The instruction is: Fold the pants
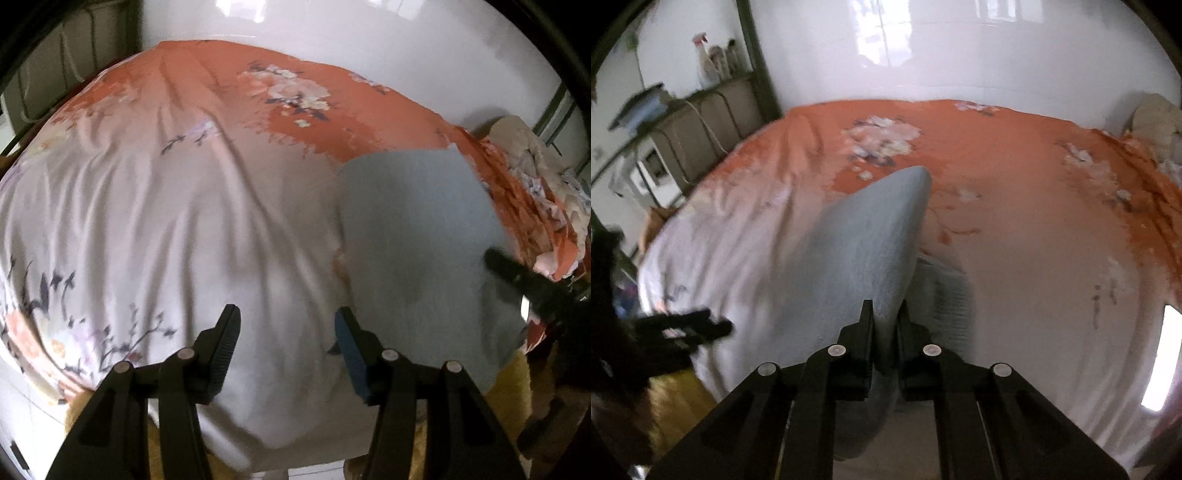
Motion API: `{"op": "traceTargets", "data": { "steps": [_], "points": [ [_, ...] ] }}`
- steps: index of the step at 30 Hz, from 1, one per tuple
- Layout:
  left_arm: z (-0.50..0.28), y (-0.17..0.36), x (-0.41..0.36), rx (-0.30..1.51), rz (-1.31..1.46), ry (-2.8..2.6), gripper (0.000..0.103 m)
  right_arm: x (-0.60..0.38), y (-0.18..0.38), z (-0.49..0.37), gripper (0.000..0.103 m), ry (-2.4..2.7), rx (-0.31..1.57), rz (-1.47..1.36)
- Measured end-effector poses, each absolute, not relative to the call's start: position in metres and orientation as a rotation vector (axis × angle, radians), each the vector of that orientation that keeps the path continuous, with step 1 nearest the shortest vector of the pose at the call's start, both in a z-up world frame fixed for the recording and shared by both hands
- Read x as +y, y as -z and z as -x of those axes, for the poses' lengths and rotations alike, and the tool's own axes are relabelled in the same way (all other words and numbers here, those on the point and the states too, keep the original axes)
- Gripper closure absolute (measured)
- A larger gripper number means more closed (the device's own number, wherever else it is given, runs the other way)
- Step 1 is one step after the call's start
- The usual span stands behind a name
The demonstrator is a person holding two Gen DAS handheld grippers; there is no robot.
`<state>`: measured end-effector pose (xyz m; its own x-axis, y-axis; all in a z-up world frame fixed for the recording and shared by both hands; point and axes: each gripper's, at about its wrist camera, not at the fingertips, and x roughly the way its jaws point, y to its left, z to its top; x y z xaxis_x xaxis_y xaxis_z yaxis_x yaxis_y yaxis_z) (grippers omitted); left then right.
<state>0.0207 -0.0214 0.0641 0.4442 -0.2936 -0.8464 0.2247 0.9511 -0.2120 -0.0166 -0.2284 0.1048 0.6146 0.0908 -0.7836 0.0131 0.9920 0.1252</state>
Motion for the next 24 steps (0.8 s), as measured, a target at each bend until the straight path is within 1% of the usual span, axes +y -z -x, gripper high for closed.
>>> {"op": "traceTargets", "data": {
  "steps": [5,8,10,13,15,17,18,19,22,24],
  "points": [
    [-0.028,-0.069,-0.053,1.056,0.053,0.382,0.047,-0.249,-0.069,0.010,0.092,-0.010,0.976,-0.163],
    [-0.035,-0.067,-0.072,1.063,0.043,0.420,0.047,-0.260,-0.047,0.004,0.088,0.010,1.012,-0.183],
    [-0.039,-0.062,-0.085,1.068,0.020,0.426,0.047,-0.267,-0.039,0.002,0.082,0.014,1.044,-0.202],
    [-0.043,-0.051,-0.100,1.081,-0.006,0.440,0.047,-0.278,-0.050,0.008,0.075,0.036,1.024,-0.227],
    [-0.043,-0.040,-0.105,1.104,-0.019,0.441,0.047,-0.281,-0.057,0.013,0.074,0.044,1.008,-0.235],
    [-0.043,-0.032,-0.108,1.128,-0.016,0.443,0.047,-0.283,-0.064,0.017,0.067,0.040,0.990,-0.258],
    [-0.043,-0.029,-0.109,1.134,-0.007,0.446,0.047,-0.284,-0.066,0.018,0.060,0.030,0.980,-0.278],
    [-0.044,-0.026,-0.109,1.137,0.001,0.446,0.047,-0.284,-0.067,0.018,0.055,0.017,0.971,-0.298],
    [-0.044,-0.023,-0.106,1.145,0.019,0.452,0.047,-0.277,-0.062,0.013,0.051,-0.022,0.983,-0.297],
    [-0.045,-0.020,-0.103,1.147,0.042,0.459,0.045,-0.270,-0.049,0.005,0.051,-0.029,1.028,-0.263]
  ]
}}
